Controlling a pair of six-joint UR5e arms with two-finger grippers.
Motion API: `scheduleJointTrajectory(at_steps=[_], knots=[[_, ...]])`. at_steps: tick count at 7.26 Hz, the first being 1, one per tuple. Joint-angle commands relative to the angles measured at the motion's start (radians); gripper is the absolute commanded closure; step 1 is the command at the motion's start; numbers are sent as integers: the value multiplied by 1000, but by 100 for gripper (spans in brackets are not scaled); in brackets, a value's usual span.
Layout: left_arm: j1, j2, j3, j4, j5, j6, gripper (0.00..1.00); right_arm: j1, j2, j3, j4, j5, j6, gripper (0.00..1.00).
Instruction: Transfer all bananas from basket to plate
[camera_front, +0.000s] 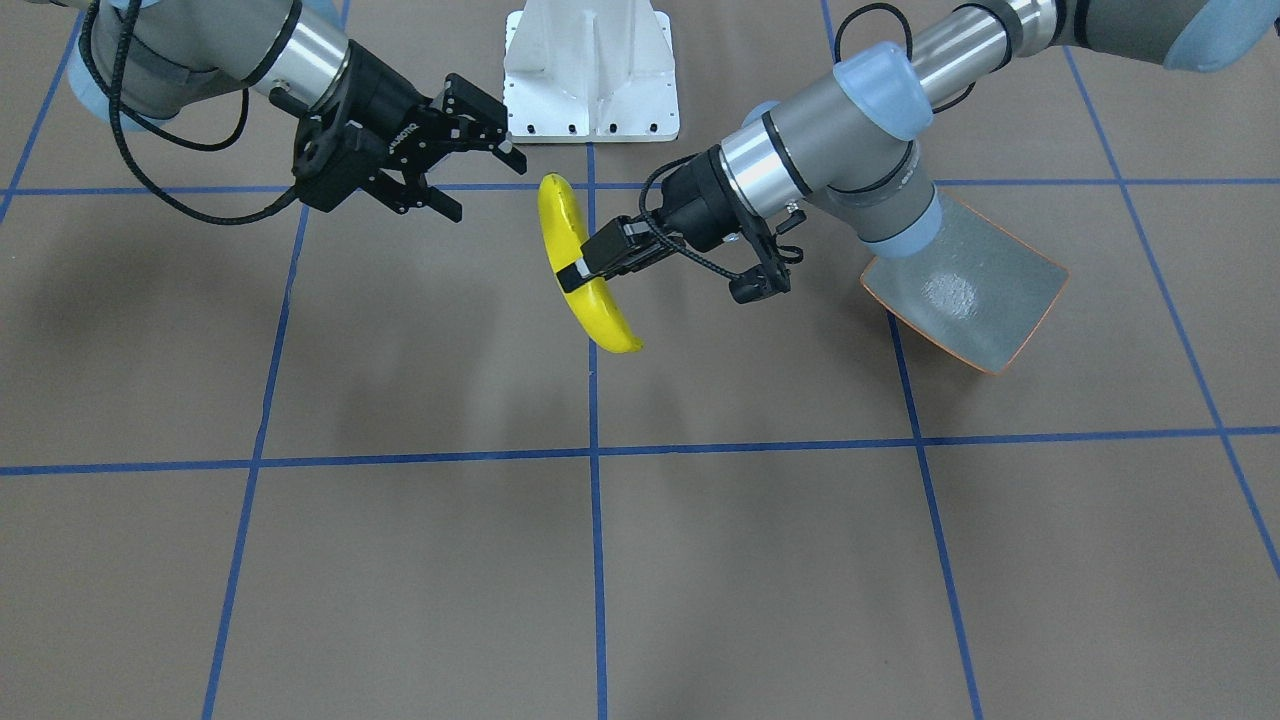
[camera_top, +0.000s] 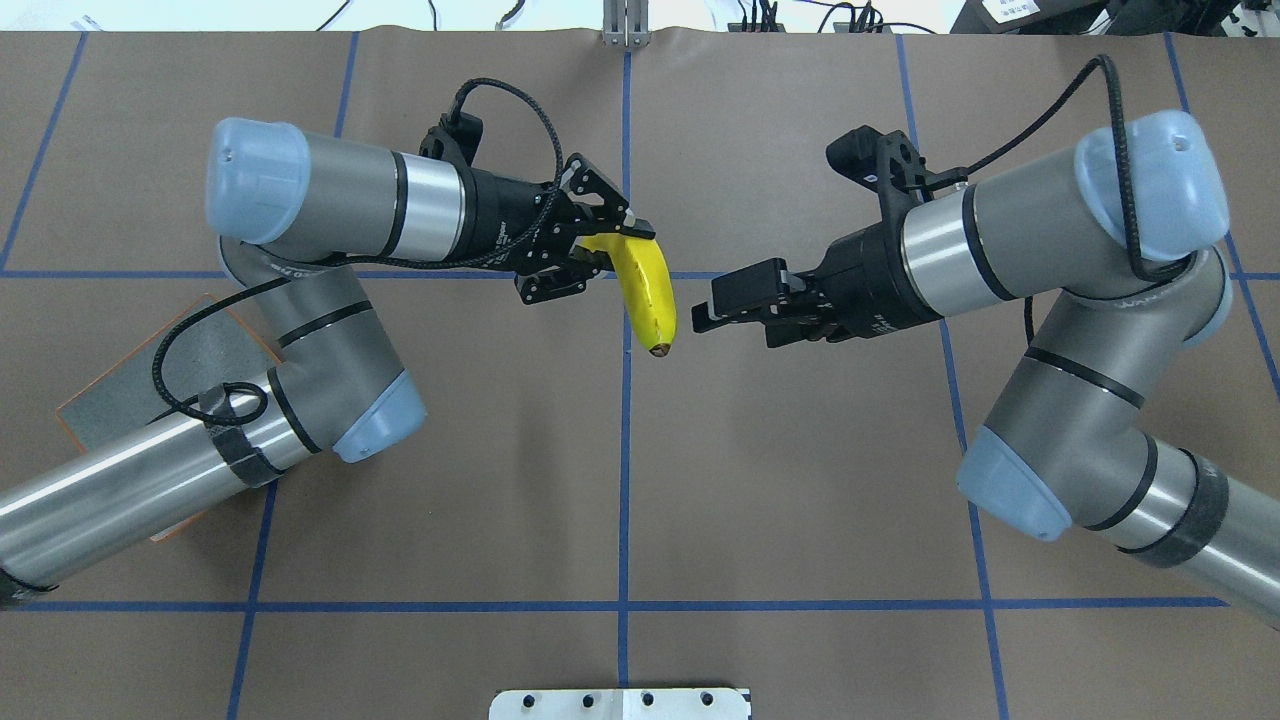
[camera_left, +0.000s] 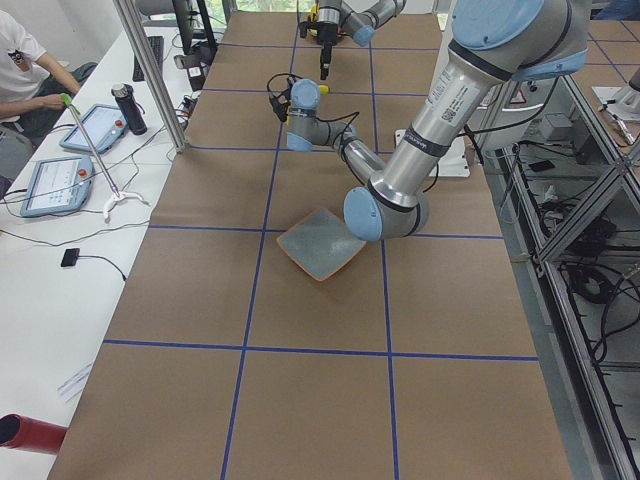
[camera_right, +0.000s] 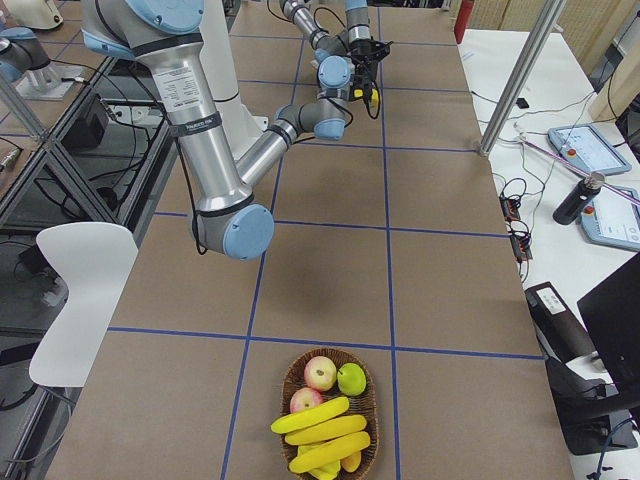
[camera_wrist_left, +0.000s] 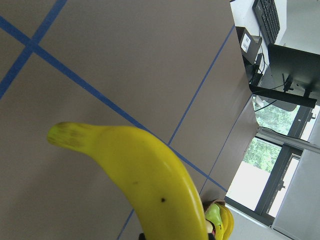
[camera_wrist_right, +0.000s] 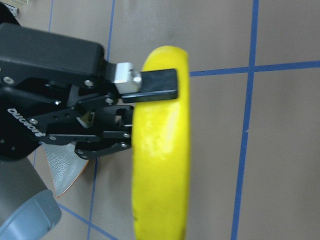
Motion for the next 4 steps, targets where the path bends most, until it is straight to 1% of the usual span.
scheduleJointTrajectory(at_steps=[1, 2, 3, 4], knots=[[-28, 145, -144, 145, -97, 190, 100, 81, -97, -8, 31, -8, -1, 0], [-37, 200, -249, 331, -117, 290, 100, 115, -121, -16, 29, -19, -3, 0], [-22, 274, -367, 576, -117, 393, 100, 123, -134, -34, 29, -40, -3, 0], [-17, 290, -475, 835, -110, 529, 100, 123, -134, -49, 29, -61, -3, 0]])
